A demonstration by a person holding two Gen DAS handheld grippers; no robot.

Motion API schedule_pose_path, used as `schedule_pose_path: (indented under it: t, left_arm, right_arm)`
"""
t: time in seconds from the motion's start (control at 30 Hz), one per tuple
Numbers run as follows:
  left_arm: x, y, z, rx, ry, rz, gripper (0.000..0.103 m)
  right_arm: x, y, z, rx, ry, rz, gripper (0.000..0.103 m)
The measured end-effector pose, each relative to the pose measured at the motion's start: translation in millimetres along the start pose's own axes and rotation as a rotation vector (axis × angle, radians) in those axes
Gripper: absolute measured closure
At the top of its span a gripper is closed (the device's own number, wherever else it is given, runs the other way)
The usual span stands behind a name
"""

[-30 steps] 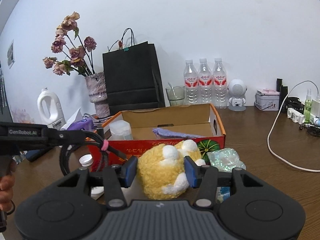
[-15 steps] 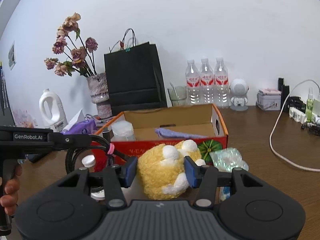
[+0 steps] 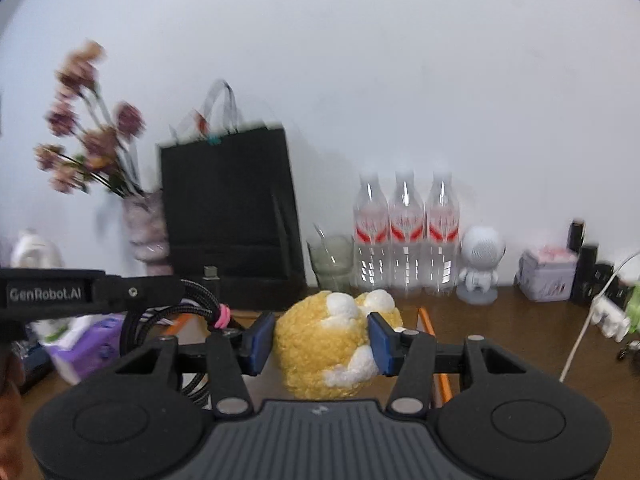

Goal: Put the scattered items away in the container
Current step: 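Lift both items over the box and open both tools to release them, then grasp the green tissue pack with left tool while right tool grasps the blue packet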

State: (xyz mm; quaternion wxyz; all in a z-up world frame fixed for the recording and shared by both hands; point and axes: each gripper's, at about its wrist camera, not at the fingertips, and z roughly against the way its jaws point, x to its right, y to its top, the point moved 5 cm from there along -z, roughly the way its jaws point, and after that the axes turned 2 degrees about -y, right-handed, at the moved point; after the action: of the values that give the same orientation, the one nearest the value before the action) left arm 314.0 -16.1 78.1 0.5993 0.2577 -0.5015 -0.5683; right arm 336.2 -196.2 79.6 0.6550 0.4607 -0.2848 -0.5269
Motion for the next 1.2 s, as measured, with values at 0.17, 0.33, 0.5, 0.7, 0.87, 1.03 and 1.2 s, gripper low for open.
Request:
schedule_pose_path:
  t: [0.17,0.33,0.5,0.7,0.87,1.03,1.2]
  left_arm:
    - [-23,-18,-55,-0.113,0.082,0.016,0.093]
    - [-37,-26,-69,-0.174,0.140,-0.020,0.043]
    - [-33,-18,-50,-0.137,0.164,-0.079,0.000]
    - [-23,-25,2,-0.098,0.184,-0.184,0.000]
    - [-28,-51,61,-0.078,0.138,-0.194,0.000]
    - [-38,-103,106,-0.126,0.133,-0.185,0.000]
    - [-48,-149,133,-0.174,0.168,-0.148,0.000]
  right_arm:
    - [8,-21,-67,-0.134,0.009,-0.024,0.052]
    - [13,-39,-91,-0.229,-0.003,-0.016,0.001]
    - [18,-37,-79,-0.239,0.010,-0.014,0.000]
    - [15,-35,-28,-0.222,0.017,0.039,0.000]
    - [12,-59,36,-0.187,0.037,0.123,0.000]
    - [12,-105,87,-0.193,0.032,0.148,0.000]
    - [11,-147,119,-0.202,-0.006,0.146,0.000]
